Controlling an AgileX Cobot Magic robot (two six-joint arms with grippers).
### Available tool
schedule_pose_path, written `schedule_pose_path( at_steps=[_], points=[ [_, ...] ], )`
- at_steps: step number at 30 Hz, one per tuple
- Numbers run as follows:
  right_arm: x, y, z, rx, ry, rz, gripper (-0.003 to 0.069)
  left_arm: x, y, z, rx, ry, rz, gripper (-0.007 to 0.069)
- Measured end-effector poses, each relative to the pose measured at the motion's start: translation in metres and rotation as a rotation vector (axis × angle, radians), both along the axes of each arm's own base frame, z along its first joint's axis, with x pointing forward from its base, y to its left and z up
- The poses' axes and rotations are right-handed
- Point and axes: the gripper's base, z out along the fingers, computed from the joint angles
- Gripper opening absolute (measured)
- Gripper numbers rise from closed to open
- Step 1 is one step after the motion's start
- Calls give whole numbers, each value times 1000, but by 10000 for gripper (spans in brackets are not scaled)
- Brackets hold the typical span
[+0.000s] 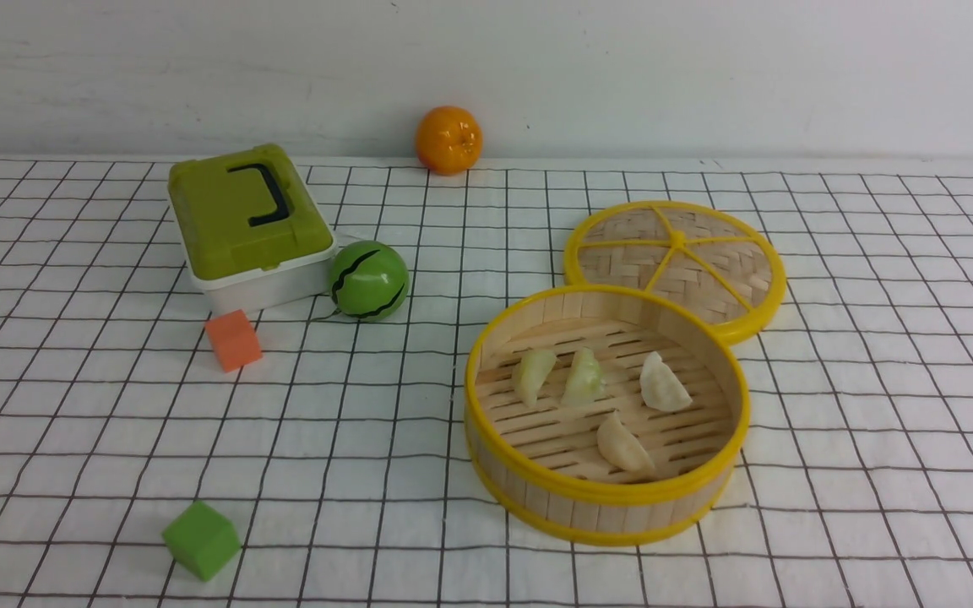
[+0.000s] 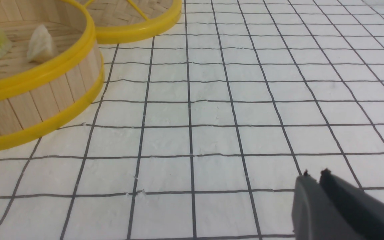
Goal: Put the dumplings into the steamer on the table with the white tablecloth.
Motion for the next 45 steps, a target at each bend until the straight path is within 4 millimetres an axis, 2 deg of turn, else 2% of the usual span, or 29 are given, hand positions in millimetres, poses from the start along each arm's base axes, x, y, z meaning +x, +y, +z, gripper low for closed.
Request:
schedule_pose_path(
  at_steps=[5, 10, 26, 30, 45],
  points=[
    [0, 0, 0, -1, 0, 0, 48, 9, 4, -41, -1, 110, 70, -13],
    [0, 0, 0, -1, 0, 0, 57, 12, 4, -65, 14, 189, 72, -13],
    [0, 0, 0, -1, 0, 0, 77, 9, 3, -82, 155, 367, 28, -13],
    [0, 0, 0, 0, 0, 0, 83, 9, 3, -82, 206, 374, 22, -13],
    [0, 0, 0, 0, 0, 0, 99, 9, 3, -82, 211, 374, 21, -13]
  ],
)
